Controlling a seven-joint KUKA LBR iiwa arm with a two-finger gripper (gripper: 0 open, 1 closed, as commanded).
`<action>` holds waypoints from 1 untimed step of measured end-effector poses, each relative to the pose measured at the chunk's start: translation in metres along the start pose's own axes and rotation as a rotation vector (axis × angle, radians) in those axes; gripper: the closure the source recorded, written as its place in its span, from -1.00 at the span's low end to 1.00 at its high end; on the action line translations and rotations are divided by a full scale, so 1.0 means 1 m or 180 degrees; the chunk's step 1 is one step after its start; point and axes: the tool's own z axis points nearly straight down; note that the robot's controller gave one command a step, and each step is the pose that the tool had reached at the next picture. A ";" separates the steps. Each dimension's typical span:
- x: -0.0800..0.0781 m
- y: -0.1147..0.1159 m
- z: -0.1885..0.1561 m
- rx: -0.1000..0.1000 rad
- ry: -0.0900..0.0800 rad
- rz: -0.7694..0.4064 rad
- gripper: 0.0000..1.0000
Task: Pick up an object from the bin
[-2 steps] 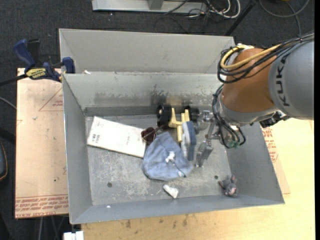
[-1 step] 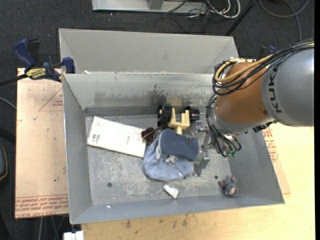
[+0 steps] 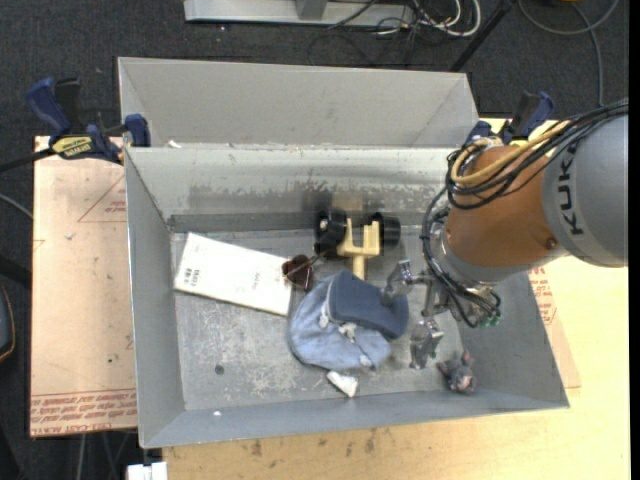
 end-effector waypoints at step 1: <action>-0.032 0.050 0.029 0.0015 -0.0031 0.1185 1.00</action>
Offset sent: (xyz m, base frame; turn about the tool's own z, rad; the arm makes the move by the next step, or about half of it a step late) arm 0.0000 0.0000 0.0000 0.0000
